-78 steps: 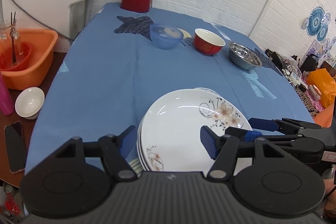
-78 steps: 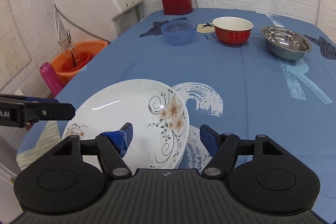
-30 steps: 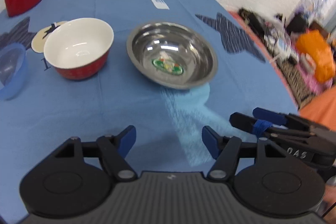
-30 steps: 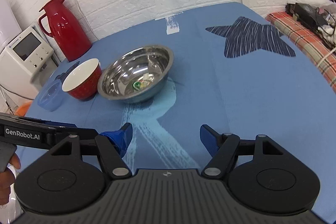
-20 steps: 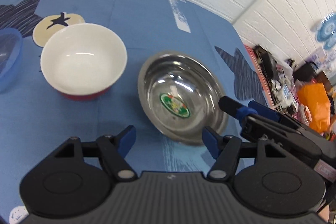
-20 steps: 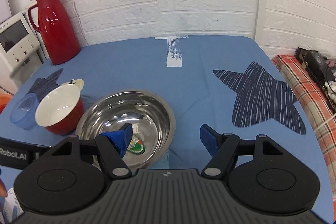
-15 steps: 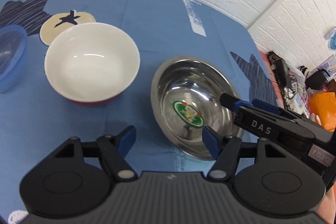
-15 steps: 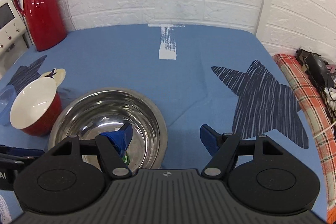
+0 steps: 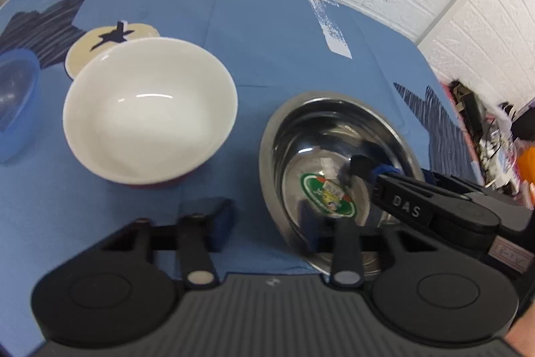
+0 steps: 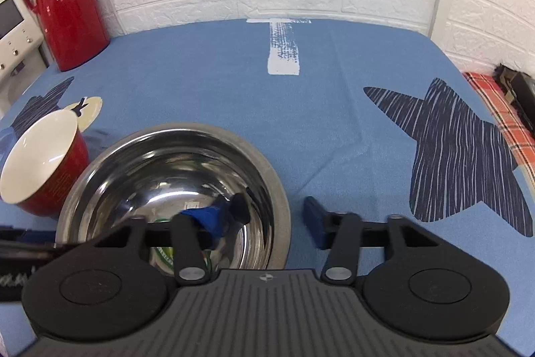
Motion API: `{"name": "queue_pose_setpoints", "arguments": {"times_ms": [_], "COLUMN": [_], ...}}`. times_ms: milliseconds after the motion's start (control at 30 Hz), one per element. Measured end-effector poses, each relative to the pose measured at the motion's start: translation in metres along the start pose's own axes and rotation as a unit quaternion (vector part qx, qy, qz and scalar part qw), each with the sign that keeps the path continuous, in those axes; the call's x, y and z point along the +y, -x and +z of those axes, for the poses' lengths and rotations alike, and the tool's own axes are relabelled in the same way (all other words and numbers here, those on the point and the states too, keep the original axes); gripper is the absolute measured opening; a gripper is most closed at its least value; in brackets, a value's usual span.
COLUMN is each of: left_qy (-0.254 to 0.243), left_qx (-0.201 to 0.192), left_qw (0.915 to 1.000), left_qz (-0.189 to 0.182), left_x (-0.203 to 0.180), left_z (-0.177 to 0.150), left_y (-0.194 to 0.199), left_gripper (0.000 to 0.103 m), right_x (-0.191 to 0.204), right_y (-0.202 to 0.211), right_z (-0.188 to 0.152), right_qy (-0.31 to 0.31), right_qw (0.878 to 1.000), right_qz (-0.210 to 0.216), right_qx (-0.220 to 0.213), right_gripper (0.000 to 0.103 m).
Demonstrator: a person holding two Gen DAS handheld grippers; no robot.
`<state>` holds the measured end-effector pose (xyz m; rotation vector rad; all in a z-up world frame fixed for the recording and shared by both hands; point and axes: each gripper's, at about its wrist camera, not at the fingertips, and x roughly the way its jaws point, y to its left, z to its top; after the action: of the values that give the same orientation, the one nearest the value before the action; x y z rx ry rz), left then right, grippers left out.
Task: Organize plates and bowls
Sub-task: 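Close the right tool on the steel bowl rim, then lift and carry the steel bowl with the right tool beside the plate stack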
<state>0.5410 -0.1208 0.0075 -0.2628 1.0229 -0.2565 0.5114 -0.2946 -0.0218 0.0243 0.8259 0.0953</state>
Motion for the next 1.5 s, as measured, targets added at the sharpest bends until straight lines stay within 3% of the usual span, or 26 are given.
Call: {"name": "queue_pose_setpoints", "arguments": {"times_ms": [33,267,567,833,1000,1500], "left_qy": [0.003,-0.027,-0.114,-0.146,-0.152,-0.157], "left_qx": [0.007,0.018,0.035,0.051,0.047,0.049], "left_qw": [0.9998,0.9991,0.9915,0.9856,0.9844,0.9836], "left_qz": [-0.016,-0.028,-0.052,-0.068,-0.075,-0.075], "left_x": [0.002,0.002,0.011,0.035,0.035,0.023], "left_z": [0.0,-0.032,-0.137,-0.209,-0.225,-0.228], "left_y": [0.001,0.036,0.123,0.158,0.162,0.145], "left_gripper": [0.016,0.012,0.012,0.011,0.011,0.013], "right_x": [0.0,0.007,0.049,0.079,0.082,0.071], "right_y": [0.003,0.035,0.133,0.191,0.196,0.199], "right_z": [-0.001,-0.033,-0.121,-0.188,-0.2,-0.217], "right_qy": [-0.004,-0.022,-0.019,-0.021,-0.021,-0.03], "right_qw": [1.0,0.999,0.997,0.996,0.997,0.997], "right_qz": [0.011,0.04,0.074,0.086,0.075,0.065], "right_qx": [0.003,0.023,0.028,0.016,0.018,0.016], "right_gripper": [0.02,0.02,0.025,0.028,0.028,0.03]}}
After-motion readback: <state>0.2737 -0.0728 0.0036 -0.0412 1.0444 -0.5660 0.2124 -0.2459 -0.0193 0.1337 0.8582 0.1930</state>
